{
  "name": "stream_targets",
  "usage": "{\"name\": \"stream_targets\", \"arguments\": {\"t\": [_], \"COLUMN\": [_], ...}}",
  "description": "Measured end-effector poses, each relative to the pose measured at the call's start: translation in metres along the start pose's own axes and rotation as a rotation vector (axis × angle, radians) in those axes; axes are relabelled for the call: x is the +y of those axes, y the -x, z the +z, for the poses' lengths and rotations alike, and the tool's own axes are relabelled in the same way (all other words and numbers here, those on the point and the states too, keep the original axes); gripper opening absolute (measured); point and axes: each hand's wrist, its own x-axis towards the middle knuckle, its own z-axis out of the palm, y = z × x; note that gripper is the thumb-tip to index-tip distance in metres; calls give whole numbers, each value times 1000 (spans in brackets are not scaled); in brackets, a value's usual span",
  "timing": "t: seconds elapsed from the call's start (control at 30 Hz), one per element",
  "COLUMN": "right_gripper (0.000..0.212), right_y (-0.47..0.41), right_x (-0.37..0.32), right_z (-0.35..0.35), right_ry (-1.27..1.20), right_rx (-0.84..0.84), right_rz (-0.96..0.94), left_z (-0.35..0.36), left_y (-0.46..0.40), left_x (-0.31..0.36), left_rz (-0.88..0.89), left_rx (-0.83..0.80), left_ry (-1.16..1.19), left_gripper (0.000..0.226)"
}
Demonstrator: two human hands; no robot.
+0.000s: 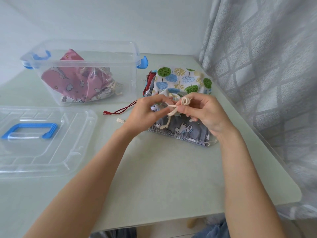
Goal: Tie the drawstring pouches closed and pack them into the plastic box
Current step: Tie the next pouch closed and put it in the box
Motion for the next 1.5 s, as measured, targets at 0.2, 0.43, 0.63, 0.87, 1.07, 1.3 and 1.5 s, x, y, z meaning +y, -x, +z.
{"name": "stream_targets", "arguments": {"t": [0.2, 0.43, 0.63, 0.87, 1.07, 1.3, 1.5], "right_gripper": [14, 11, 8, 9, 10, 18, 28], "right_y": [-4, -7, -9, -11, -10, -9, -6], "right_x": [14, 15, 17, 20, 20, 22, 34], "right_z": [1, 19, 17, 7, 16, 28, 27], "right_ry": [527, 908, 779, 424, 56, -55, 154], "right_rx": [210, 387, 375, 268, 380, 570, 679], "right_rz": [-163, -446, -569, -456, -65, 76, 58], "left_z": [6, 4, -1, -7, -9, -8, -6], "left_y": [-1, -1, 3, 3, 6, 13, 14], "left_x": [4, 8, 11, 5, 5, 1, -4], "left_rz": [-146, -202, -294, -208, -188, -237, -232], "left_rx": [4, 7, -31, 46, 201, 190, 150], "left_ry": [-16, 76, 404, 304, 206, 168, 53], "left_gripper": [8, 14, 20, 6, 7, 3, 12]}}
